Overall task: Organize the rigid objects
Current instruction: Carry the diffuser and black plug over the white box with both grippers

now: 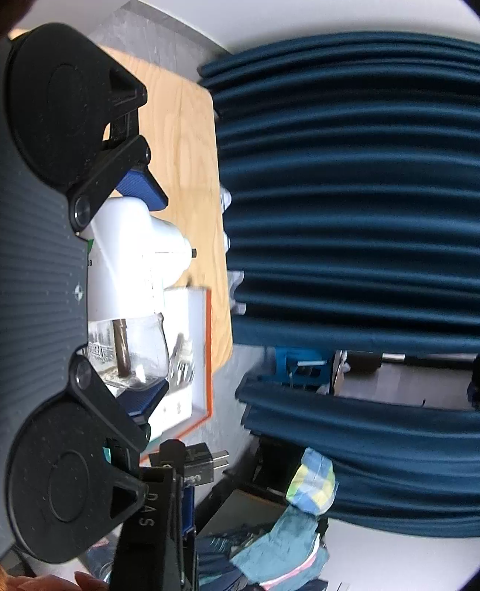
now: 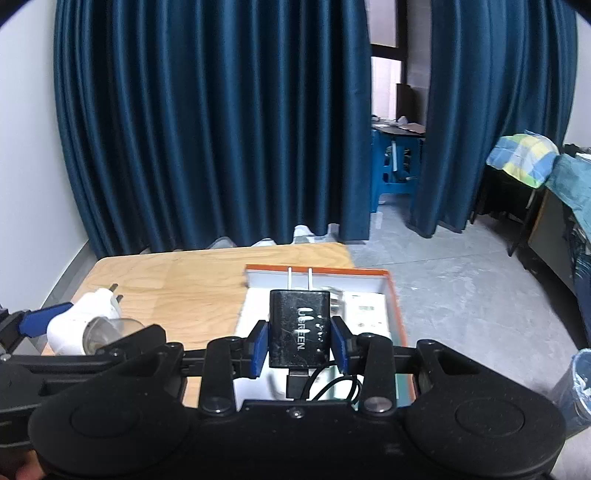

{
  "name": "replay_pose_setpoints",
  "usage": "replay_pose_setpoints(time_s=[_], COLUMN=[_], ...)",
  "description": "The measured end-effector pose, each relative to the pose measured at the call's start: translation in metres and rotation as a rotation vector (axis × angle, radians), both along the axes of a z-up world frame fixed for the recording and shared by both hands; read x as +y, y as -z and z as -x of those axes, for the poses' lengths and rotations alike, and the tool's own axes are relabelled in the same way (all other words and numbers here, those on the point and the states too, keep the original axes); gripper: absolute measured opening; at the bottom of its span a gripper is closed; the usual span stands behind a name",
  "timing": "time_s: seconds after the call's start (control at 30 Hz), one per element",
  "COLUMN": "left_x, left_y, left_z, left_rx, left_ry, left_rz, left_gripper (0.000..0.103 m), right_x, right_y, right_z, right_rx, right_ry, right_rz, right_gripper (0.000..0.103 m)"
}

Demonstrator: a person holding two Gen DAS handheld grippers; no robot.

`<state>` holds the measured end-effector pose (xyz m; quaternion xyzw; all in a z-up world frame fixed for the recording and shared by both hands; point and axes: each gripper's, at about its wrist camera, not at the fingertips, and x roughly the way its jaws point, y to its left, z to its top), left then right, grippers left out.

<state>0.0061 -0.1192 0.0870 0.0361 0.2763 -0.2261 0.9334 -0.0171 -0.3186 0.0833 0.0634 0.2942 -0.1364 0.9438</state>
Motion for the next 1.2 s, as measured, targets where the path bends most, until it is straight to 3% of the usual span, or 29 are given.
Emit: replay_pose_setpoints(time_s=[0.33, 1.2], left_x=[-0.022, -0.043], left_y=[0.005, 0.020], left_z=[0.014, 0.015], left_rx=[0.010, 0.044], left_ry=[0.030, 0.077], left_rz=[-0.012, -0.037], left_gripper=[0.099, 0.099], right_x=[-0.027, -0.051], right_y=[0.003, 0.015], right_z=[0.032, 0.031], right_rx=[-0.010, 0.012], right_ry=[0.025, 0.039], right_rz=[-0.025, -0.085], right_gripper=[0.044, 0.044])
